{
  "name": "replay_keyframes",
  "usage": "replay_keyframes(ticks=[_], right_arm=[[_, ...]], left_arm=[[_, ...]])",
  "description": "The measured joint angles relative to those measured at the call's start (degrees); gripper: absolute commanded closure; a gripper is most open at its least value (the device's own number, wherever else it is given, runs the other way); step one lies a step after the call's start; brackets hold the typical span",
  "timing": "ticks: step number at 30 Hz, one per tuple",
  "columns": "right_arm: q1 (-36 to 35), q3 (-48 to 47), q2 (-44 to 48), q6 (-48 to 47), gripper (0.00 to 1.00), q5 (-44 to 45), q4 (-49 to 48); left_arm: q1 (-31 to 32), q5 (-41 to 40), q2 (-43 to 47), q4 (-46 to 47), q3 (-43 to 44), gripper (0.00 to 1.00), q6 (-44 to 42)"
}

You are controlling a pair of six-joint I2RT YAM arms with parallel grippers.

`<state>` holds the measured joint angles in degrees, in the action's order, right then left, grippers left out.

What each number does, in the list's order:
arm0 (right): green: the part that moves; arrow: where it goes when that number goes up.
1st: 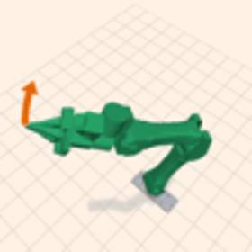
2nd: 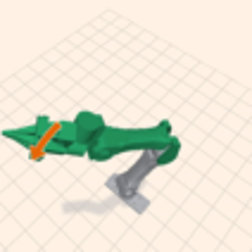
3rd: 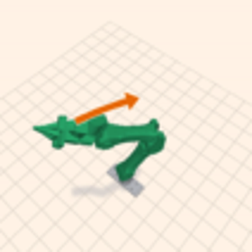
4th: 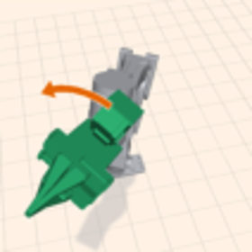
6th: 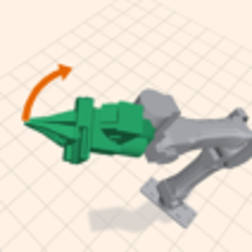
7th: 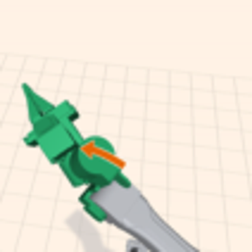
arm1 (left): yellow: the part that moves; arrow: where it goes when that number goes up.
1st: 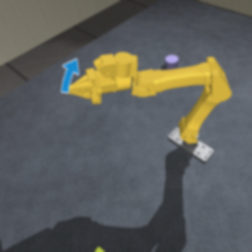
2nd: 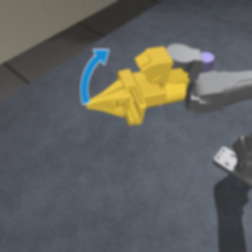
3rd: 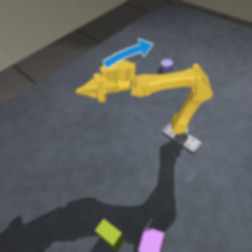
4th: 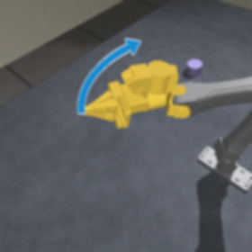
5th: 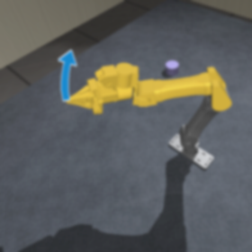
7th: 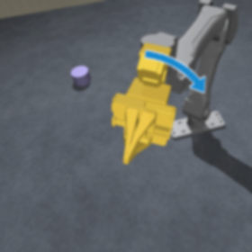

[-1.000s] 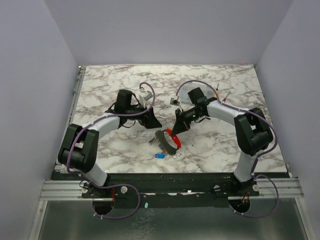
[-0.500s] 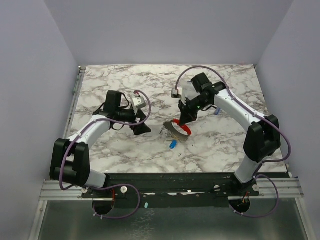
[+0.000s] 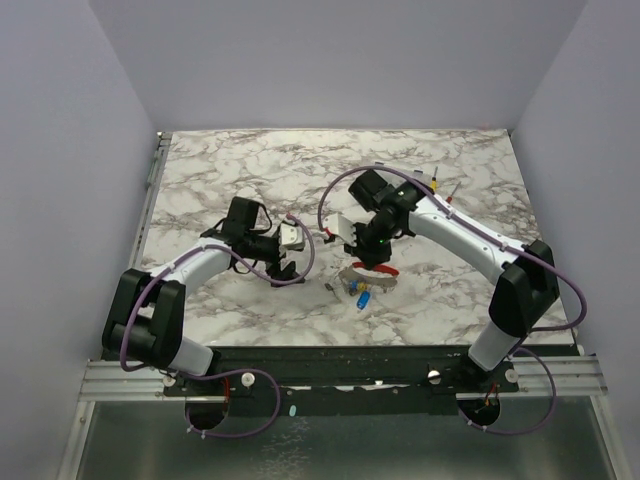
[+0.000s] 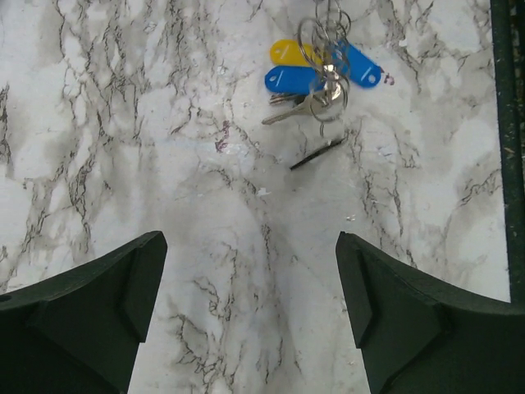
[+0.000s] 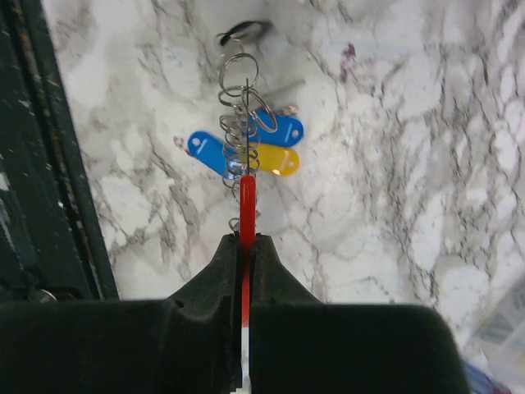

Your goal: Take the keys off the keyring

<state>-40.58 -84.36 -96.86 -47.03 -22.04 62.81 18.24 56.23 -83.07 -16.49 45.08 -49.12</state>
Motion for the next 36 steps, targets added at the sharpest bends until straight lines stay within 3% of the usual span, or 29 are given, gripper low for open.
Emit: replay_keyframes(ticks=[6, 11, 31, 33, 36], right_arm=[[0.42, -0.37, -0.02, -0.17, 0.99, 9.44, 0.55], [0.17, -4.72, -0.11, 0.07, 0.99, 9.75, 1.79], [0.11, -14.73, 0.11, 3.58, 0.99, 4.24, 1.68], [0.11, -14.75, 0.11, 3.72, 0.99, 4.04, 1.70], [0.11, -14.95, 0.11, 3.93, 0.99, 3.56, 1.84]], left_arm=[[0.00, -1.73, 0.02, 3.37, -2.95, 0.10, -1.14], [0.02, -1.70, 0.04, 7.67, -4.87, 0.10, 0.52], [7.30, -1.22, -1.38, 49.42, -12.81, 0.12, 29.07], [7.39, -1.73, -1.77, 53.62, -13.51, 0.16, 31.61], [7.52, -2.49, -2.80, 58.55, -14.14, 0.30, 34.60]])
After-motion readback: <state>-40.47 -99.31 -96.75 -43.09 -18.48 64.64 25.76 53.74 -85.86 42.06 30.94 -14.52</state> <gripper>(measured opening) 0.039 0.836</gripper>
